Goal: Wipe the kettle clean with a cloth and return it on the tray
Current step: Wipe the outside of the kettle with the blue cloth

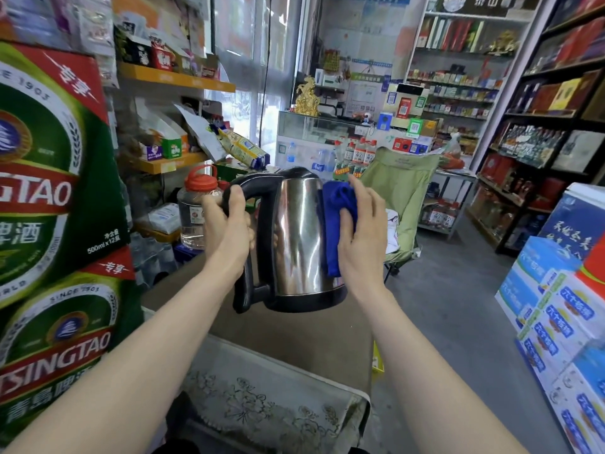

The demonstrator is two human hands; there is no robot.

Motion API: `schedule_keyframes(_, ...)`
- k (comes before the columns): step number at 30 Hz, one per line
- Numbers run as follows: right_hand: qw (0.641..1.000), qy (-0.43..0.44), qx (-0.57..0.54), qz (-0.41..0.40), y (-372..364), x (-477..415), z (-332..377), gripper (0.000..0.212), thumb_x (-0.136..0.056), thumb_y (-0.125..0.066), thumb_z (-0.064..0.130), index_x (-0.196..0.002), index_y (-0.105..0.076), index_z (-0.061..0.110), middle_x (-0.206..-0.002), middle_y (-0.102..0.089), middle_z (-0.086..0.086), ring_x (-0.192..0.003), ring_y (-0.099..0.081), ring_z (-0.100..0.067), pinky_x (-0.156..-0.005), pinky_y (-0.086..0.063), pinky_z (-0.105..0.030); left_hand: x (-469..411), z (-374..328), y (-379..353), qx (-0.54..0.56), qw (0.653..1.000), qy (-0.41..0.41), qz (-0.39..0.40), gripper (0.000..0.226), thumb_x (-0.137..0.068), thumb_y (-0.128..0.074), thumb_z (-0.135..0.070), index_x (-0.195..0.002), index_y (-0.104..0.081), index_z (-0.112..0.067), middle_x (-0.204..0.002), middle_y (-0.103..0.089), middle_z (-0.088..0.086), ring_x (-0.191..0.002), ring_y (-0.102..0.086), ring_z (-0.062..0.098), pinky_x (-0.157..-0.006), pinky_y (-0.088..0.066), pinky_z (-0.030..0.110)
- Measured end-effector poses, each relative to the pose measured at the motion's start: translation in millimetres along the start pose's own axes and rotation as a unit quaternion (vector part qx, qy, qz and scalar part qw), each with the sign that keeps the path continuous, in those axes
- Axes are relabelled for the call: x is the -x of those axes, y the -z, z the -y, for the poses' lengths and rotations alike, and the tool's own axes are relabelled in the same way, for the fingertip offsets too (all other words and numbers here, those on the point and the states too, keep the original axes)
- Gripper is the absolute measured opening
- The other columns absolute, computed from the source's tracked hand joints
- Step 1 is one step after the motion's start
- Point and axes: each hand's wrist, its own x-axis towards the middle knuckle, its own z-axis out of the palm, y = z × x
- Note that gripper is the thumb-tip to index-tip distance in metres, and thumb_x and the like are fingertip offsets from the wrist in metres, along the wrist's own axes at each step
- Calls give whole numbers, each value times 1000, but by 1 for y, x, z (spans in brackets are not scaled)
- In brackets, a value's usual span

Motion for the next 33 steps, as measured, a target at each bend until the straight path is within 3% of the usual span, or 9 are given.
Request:
schedule_keyframes(4, 995, 77, 66, 17, -9, 23, 0, 47, -101, -59, 26, -146, -54, 12, -153, -46, -12, -135, -41, -28, -117, -33, -38, 1, 3, -1, -53, 998, -15, 18, 25, -91, -42, -62, -86, -37, -38, -71, -51, -2, -56, -48, 17, -55, -41, 37)
schedule_keyframes(7, 942, 294, 138, 82, -14, 32, -11, 49, -93, -64, 1, -141, -60, 9, -150, -53, -15, -133, -48, -37, -115, -39, -48, 1, 4, -3, -50, 999, -15, 14, 24, -95, -43, -56, -85, -36, -36, -71, -51, -2, -54, -47, 16, -51, -39, 35)
schedule_keyframes(9, 910, 364, 161, 115, -12, 21, -20, 55, -90, -63, -7, -141, -60, 13, -149, -55, -11, -133, -51, -35, -114, -42, -47, 1, 6, -3, -57, 998, -23, 20, 24, -96, -43, -54, -84, -36, -35, -69, -51, -2, -52, -46, 17, -50, -39, 34)
schedule_keyframes(12, 962, 237, 123, 61, -8, -6, -22, 48, -97, -59, 2, -144, -57, 13, -151, -50, -12, -136, -48, -35, -114, -40, -51, 0, 9, -1, -77, 996, -30, 44, 27, -90, -44, -65, -83, -38, -40, -74, -54, 2, -61, -51, 23, -58, -43, 40)
schedule_keyframes(14, 972, 193, 125, 45, -6, -10, -18, 44, -100, -52, 9, -144, -56, 11, -152, -48, -13, -136, -47, -37, -113, -39, -52, 0, 8, 0, -86, 994, -34, 53, 29, -86, -43, -70, -81, -39, -41, -76, -55, 3, -65, -53, 24, -62, -44, 44)
schedule_keyframes(19, 887, 401, 180, 139, -7, 19, -23, 64, -82, -56, -3, -140, -57, 22, -145, -58, -6, -130, -50, -36, -103, -44, -51, -3, 5, -2, -122, 991, -55, 31, 29, -84, -39, -73, -77, -36, -45, -83, -58, 7, -73, -57, 27, -69, -50, 54)
schedule_keyframes(23, 933, 306, 156, 104, -2, -7, -20, 46, -93, -55, 1, -137, -63, 13, -143, -59, -12, -125, -55, -41, -103, -46, -52, 0, 4, -6, -126, 990, -52, 44, 36, -84, -39, -73, -84, -37, -37, -86, -60, 9, -72, -57, 27, -72, -52, 60)
schedule_keyframes(26, 952, 241, 157, 103, -1, -16, -7, 45, -94, -52, 5, -137, -60, 12, -145, -54, -13, -127, -52, -41, -104, -43, -53, 0, 3, -8, -120, 991, -42, 48, 36, -83, -39, -75, -82, -36, -39, -86, -59, 8, -72, -55, 28, -72, -51, 61)
schedule_keyframes(33, 912, 357, 161, 122, -14, 33, -13, 42, -87, -56, -5, -123, -71, 9, -135, -64, -15, -116, -49, -38, -98, -47, -49, -8, 1, -5, -104, 994, -17, -4, 27, -80, -39, -74, -76, -35, -48, -82, -58, 5, -69, -57, 25, -71, -53, 57)
